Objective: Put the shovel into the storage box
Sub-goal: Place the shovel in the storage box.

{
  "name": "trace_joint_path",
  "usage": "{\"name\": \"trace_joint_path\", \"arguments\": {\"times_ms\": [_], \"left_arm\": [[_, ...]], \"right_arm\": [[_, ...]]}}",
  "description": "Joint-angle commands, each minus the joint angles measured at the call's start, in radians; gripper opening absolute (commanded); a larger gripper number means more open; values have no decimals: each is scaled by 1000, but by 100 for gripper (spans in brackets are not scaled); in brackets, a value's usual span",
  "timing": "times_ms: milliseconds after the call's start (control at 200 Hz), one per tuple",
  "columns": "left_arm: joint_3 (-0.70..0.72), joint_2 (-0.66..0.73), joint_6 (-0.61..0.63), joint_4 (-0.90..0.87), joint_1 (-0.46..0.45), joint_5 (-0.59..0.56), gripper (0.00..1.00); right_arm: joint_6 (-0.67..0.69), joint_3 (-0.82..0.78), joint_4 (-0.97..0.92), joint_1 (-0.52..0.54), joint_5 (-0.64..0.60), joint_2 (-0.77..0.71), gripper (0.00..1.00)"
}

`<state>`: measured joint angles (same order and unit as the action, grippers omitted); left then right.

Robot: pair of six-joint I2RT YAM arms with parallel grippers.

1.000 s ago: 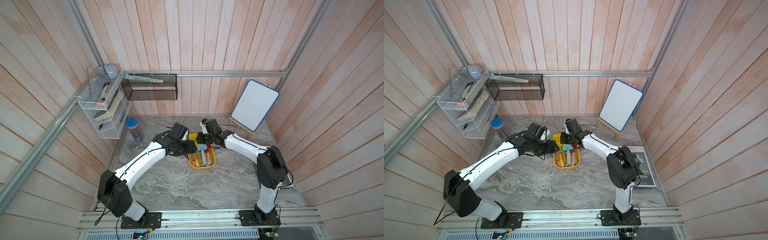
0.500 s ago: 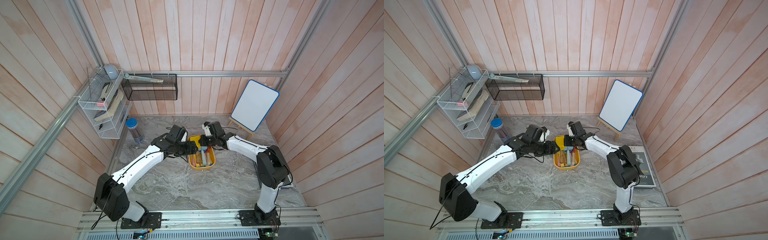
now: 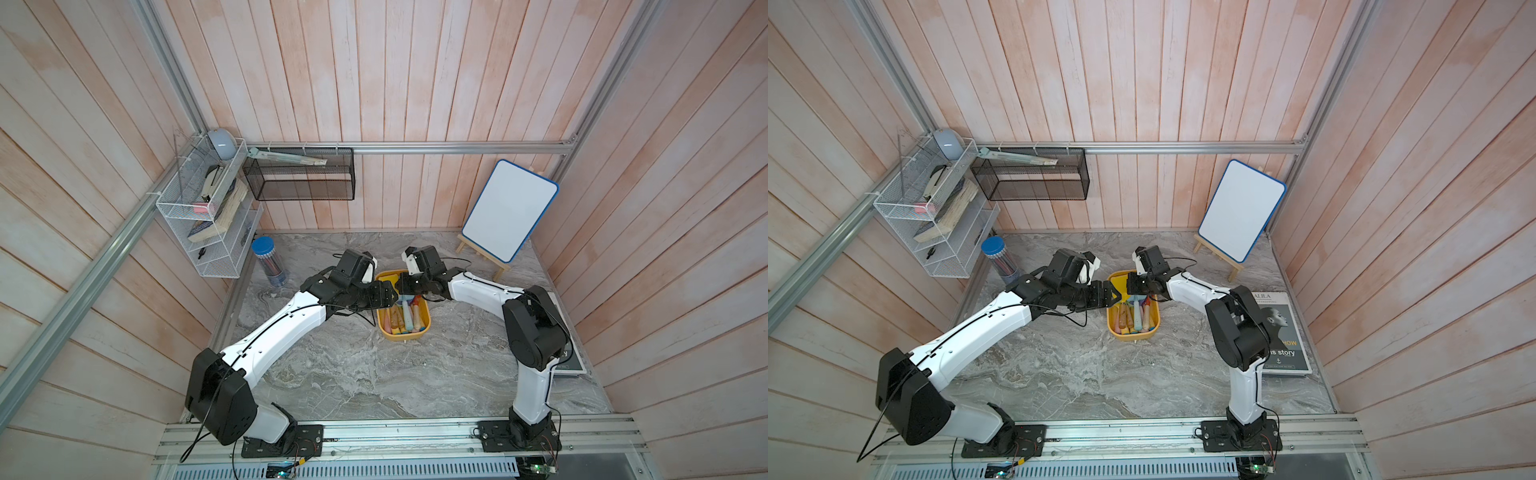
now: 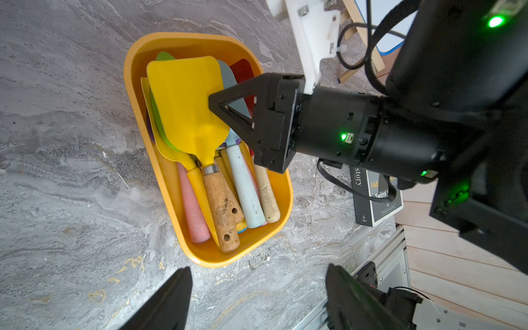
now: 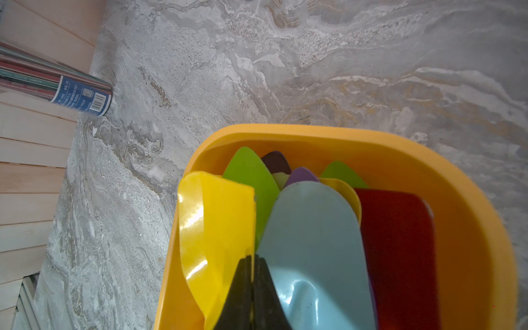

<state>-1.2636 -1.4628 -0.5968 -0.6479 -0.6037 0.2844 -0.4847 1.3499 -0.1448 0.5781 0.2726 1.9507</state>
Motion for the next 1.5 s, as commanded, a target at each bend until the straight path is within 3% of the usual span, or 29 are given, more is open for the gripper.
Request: {"name": "trace_joint_path", "arguments": {"times_ms": [0,690,880,1285,1495], "left_arm": [[7,26,24,28,-4,16,79],[9,25,32,30,-2,18,80],[13,29,28,33,-3,24,80],[11,45,29,31,-3,16,80],[39,62,28,64,-2,-11,80]], "right_arm": [[9,-3,34,-9,23,27,0],[0,-21,41,-10,14,70,0],[5,-27,25,-10,-5,59,14],[11,-11,-16,-9,-33,19,25],[23,-17,-65,-11,-102,-31,39]]}}
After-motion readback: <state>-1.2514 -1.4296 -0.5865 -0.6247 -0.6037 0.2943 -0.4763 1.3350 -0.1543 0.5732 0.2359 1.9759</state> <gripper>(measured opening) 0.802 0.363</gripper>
